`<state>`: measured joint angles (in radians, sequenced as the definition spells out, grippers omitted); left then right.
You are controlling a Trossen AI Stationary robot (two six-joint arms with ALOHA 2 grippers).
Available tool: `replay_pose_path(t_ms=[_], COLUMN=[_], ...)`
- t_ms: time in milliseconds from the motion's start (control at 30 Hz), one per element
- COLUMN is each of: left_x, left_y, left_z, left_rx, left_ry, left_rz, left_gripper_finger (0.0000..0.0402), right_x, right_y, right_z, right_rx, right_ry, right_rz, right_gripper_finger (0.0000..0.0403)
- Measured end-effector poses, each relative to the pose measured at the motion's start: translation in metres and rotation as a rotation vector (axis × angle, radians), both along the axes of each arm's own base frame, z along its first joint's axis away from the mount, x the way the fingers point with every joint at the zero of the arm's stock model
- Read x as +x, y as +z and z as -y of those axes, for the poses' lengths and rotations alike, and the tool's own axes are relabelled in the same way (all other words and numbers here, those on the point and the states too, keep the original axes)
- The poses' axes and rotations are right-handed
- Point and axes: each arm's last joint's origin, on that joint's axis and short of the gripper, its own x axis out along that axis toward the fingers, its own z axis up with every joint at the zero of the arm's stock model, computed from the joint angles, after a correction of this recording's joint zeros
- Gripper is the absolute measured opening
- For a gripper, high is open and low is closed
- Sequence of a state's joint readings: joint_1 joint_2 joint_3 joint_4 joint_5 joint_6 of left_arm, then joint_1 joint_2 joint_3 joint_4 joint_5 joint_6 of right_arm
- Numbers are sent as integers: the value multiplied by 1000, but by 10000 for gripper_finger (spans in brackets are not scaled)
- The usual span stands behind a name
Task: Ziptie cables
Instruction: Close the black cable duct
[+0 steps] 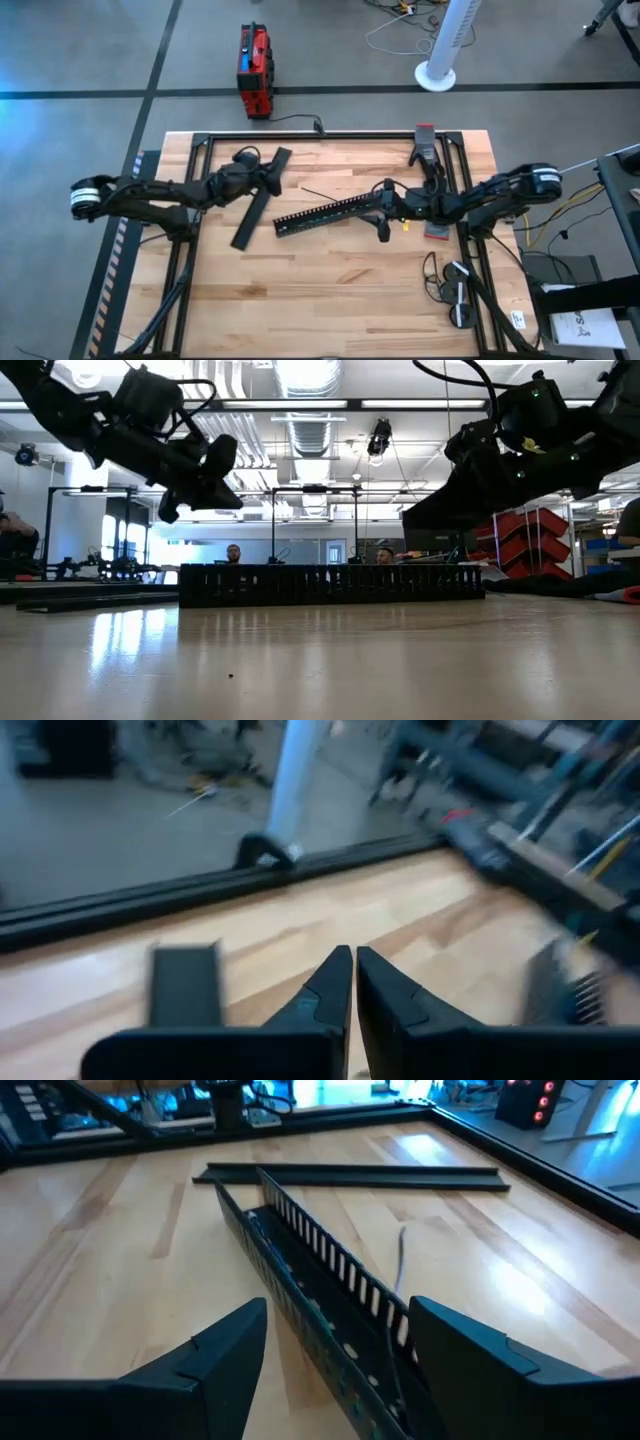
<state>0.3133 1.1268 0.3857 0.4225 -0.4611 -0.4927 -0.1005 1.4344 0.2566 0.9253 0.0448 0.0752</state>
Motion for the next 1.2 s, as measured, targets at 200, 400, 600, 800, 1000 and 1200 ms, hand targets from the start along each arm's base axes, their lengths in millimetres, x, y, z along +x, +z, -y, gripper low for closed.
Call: replay_pose_path(t_ms=[200,400,600,800,1000,1200], left_x=[-1,4,7,19,29,38], left_y=[-23,-44,-72,-88,-98,-102], left_z=[-2,-5,-9,-13,-19,-23], left_rx=[-69,-96,-171,-147,-98,-88], left_ry=[81,130,173,159,216,237], left_rz=[-180,-264,-342,-337,-406,-424], left_gripper_finger=[14,110,238,345,365,334], right_x=[5,6,9,13,15,15], right_y=[-12,-15,-13,-9,-8,-9], right_z=[-4,-4,-3,-3,-3,-3], right_rx=[2,-12,-22,-27,-25,-10], right_ry=[18,22,25,26,25,23], right_rz=[4,-3,12,29,35,24], right_gripper_finger=[241,255,259,252,251,258])
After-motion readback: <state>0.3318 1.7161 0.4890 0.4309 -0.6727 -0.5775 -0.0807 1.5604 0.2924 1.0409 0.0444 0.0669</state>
